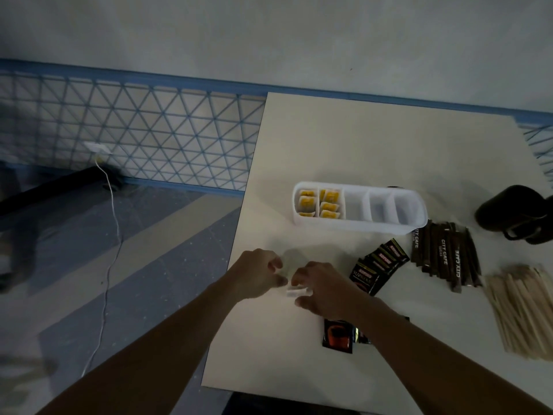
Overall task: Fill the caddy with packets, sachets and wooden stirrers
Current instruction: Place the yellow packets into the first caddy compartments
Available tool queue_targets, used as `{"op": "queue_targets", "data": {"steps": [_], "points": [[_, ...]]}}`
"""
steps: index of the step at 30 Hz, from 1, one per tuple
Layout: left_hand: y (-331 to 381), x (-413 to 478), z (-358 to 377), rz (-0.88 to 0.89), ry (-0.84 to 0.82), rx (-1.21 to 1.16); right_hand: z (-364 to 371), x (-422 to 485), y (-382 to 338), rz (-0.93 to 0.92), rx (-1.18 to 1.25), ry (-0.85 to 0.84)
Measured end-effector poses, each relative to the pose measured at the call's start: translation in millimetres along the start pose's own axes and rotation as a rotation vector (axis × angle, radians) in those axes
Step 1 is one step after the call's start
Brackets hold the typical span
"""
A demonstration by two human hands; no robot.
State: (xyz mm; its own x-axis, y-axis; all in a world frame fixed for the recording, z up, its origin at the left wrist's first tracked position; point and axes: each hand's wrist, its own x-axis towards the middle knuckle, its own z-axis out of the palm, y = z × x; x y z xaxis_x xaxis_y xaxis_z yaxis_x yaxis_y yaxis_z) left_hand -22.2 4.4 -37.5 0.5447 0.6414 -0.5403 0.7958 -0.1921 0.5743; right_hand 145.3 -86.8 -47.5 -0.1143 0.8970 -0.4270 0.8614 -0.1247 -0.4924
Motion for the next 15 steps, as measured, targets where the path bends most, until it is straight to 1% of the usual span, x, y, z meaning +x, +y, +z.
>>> {"op": "queue_targets", "data": {"steps": [3,6,9,15], "points": [[-8,-1,9,0.007,0.053,0.061,9,1,-1,0.01,0.011,0.055],[-13,0,20,0.015,0.17,0.067,10,1,-5,0.001,-0.002,0.108],[-14,4,23,0.021,0.258,0.073,7,4,-5,0.023,0.047,0.144],[2,17,4,0.109,0.341,0.025,-25,3,1,0.029,0.18,0.221]]}}
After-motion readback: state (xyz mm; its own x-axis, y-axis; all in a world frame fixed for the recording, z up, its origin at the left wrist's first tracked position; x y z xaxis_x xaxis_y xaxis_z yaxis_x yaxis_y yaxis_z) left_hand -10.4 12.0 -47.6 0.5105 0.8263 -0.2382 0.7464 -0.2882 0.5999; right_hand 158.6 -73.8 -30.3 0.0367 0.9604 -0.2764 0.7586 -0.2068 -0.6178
